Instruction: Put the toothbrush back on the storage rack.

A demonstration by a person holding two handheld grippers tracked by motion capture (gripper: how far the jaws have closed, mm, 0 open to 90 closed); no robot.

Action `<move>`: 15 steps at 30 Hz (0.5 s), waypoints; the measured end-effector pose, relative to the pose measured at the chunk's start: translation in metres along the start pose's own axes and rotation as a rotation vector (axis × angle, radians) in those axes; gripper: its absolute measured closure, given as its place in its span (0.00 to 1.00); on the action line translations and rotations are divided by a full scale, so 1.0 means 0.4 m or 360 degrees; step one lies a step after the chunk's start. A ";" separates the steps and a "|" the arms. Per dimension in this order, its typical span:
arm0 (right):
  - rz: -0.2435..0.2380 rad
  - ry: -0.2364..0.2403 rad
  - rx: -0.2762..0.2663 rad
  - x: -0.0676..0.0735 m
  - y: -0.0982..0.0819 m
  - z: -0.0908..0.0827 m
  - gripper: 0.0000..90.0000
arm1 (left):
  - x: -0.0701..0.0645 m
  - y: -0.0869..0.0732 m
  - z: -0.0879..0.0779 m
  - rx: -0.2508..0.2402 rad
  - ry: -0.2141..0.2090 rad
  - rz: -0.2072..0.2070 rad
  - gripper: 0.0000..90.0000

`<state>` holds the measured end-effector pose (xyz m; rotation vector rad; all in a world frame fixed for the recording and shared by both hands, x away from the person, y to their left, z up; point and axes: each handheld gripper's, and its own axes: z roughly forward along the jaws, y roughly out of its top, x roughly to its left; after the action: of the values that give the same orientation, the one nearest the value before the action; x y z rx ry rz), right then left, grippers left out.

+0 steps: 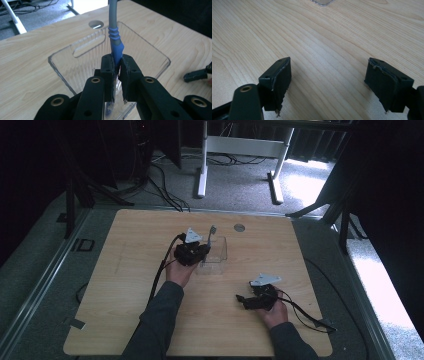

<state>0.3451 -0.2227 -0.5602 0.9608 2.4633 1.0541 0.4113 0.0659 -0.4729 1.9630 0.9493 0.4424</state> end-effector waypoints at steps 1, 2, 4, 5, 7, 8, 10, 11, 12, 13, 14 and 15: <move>0.0003 0.0000 0.0001 0.000 0.000 0.000 0.23 | -0.001 -0.001 0.001 0.0005 0.0000 0.0003 0.89; 0.0002 0.0001 0.0001 0.000 0.000 0.000 0.23 | -0.002 -0.002 0.002 0.0010 -0.0004 0.0003 0.86; 0.0002 0.0000 0.0001 0.000 0.000 0.000 0.23 | -0.004 -0.002 0.002 0.0013 0.0002 0.0004 0.79; 0.0002 0.0000 0.0001 0.000 0.000 0.000 0.23 | -0.004 -0.002 0.002 0.0012 0.0001 0.0004 0.75; 0.0002 0.0001 0.0001 0.000 0.000 0.000 0.23 | -0.005 -0.001 0.000 0.0013 0.0003 0.0003 0.68; 0.0002 0.0001 0.0001 0.000 0.000 0.000 0.23 | -0.005 -0.001 0.000 0.0005 0.0005 0.0001 0.64; 0.0003 0.0001 0.0001 0.000 0.000 0.000 0.23 | -0.005 0.000 -0.004 -0.0010 -0.0010 -0.0008 0.61; 0.0002 0.0002 0.0001 0.000 0.000 0.000 0.23 | -0.005 0.001 -0.005 -0.0014 -0.0007 -0.0006 0.59; 0.0001 0.0001 0.0000 0.000 0.000 0.000 0.23 | -0.006 0.001 -0.006 -0.0025 -0.0002 -0.0005 0.58; 0.0001 0.0001 0.0000 0.000 0.000 0.000 0.23 | -0.006 0.002 -0.008 -0.0037 -0.0006 -0.0006 0.57; 0.0001 0.0001 0.0000 0.000 0.000 0.000 0.23 | -0.006 0.002 -0.011 -0.0047 -0.0018 -0.0006 0.55; 0.0001 0.0000 0.0000 0.000 0.000 0.000 0.23 | -0.006 0.002 -0.014 -0.0058 -0.0022 -0.0005 0.54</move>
<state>0.3450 -0.2226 -0.5602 0.9614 2.4634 1.0544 0.4066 0.0669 -0.4689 1.9292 0.9291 0.4410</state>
